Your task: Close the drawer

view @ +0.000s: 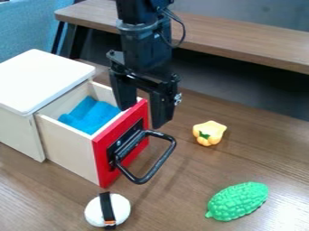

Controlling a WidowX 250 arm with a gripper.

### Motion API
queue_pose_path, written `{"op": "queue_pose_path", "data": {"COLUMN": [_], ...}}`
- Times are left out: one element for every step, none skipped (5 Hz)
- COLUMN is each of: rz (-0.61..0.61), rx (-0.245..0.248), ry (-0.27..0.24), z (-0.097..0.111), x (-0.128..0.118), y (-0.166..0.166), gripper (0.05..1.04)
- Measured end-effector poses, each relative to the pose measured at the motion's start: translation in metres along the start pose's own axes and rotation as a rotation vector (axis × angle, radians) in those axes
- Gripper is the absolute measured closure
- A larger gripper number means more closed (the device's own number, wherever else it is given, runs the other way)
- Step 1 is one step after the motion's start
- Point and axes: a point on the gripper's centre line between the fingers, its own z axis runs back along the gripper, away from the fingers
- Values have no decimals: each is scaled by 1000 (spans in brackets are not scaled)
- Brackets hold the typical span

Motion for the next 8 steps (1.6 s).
{"op": "queue_pose_path", "data": {"rz": [4, 10, 20, 43, 99, 114, 127, 142], "rx": [-4, 1, -5, -17, -32, -25, -22, 3], "ry": [26, 44, 57, 47, 35, 20, 13, 8], "z": [-7, -16, -27, -34, -46, -53, -57, -60], "x": [-1, -1, 1, -1, -9, -12, -15, -17], "y": [0, 1, -1, 0, 9, 15, 21, 27], "gripper": [85, 85, 85, 85, 85, 84, 83, 84]}}
